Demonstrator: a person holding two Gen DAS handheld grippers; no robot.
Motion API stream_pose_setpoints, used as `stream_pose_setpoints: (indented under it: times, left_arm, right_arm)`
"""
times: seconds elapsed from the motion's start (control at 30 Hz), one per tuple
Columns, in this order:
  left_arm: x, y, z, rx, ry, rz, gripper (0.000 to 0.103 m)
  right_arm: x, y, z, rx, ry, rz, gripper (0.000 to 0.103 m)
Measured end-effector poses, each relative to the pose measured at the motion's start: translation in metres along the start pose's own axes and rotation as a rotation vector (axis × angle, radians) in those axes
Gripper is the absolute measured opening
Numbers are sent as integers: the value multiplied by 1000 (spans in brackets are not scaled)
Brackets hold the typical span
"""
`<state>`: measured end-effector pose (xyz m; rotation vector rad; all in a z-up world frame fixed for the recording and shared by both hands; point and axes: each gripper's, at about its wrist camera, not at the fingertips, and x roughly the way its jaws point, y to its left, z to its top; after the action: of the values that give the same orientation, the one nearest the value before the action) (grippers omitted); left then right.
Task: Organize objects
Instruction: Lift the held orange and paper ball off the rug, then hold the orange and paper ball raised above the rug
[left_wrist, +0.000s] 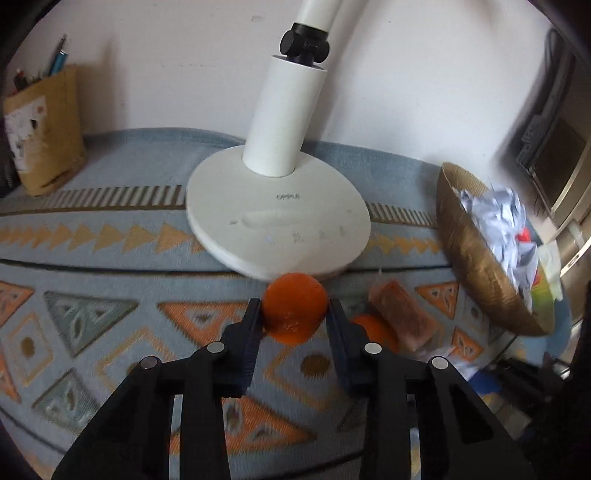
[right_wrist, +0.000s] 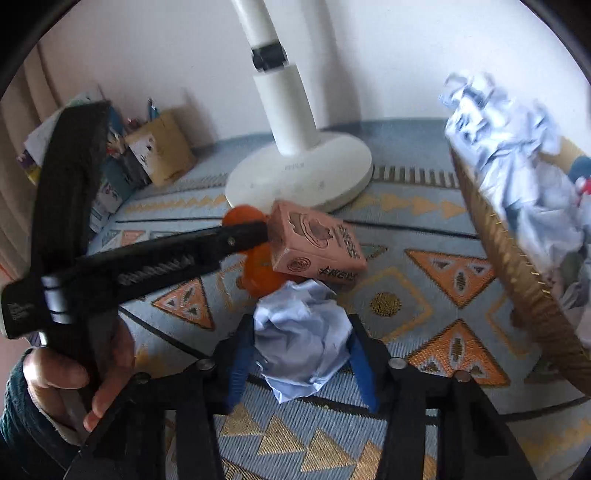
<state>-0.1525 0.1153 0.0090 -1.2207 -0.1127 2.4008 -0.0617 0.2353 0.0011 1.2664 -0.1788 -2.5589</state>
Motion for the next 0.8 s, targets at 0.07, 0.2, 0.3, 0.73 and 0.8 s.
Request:
stream_pose_setpoints:
  times: [0.07,0.2,0.3,0.73,0.8]
  left_arm:
    - [-19,0,-16,-3,-11,4,31]
    - [-68,1,-64,-22,-53,62,31]
    - [-93,-1,-103,-86,-88,83,31]
    - [-108,-9,-126,-61,-118,255,33]
    - [-111,-10,-130,-61,-123,261,33]
  right_arm:
    - [-19,-2,-8,6,-15,24,46]
    - [-61,-8,-49,18,-1,52,46]
    - [-75,-8,-84,-1,-48,-13,47]
    - [-65,14,-102,-128,-79,-188,48]
    - [-64,12,-102,-118,-78,-184,48]
